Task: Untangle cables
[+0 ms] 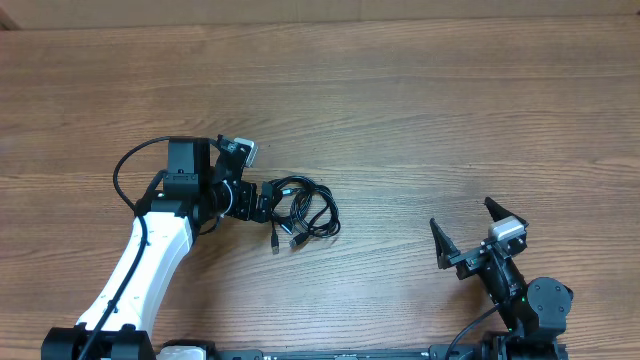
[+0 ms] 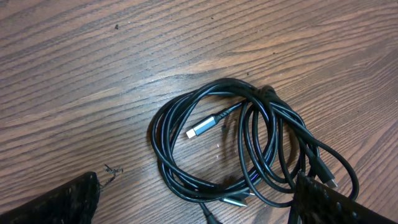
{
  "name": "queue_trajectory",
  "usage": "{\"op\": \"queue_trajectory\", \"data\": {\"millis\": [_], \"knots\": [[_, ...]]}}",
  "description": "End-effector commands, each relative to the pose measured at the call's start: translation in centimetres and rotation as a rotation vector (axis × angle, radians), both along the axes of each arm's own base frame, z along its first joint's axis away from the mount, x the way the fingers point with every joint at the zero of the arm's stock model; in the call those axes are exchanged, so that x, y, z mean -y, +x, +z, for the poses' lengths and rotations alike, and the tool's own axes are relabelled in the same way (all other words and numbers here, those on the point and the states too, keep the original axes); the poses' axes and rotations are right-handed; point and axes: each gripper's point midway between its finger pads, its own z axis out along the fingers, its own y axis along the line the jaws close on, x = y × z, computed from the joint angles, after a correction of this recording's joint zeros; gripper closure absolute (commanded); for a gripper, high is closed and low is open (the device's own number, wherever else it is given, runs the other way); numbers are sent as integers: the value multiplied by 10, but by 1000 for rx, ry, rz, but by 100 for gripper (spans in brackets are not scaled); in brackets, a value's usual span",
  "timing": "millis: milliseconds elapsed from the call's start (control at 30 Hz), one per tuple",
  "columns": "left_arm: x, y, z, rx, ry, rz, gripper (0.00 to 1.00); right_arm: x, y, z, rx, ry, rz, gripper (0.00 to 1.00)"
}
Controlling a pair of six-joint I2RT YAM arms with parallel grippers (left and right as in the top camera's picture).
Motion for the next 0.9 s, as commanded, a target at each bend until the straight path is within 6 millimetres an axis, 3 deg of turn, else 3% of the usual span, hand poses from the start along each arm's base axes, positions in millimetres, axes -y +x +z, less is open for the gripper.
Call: {"op": "queue_trajectory", "data": {"millis": [0,867], "knots": [[2,7,8,20,-4,0,0,2,-1,6,7,-8,-10,0],[-2,8,7,22,19,13,0,2,-1,6,7,-8,-10,0]]}}
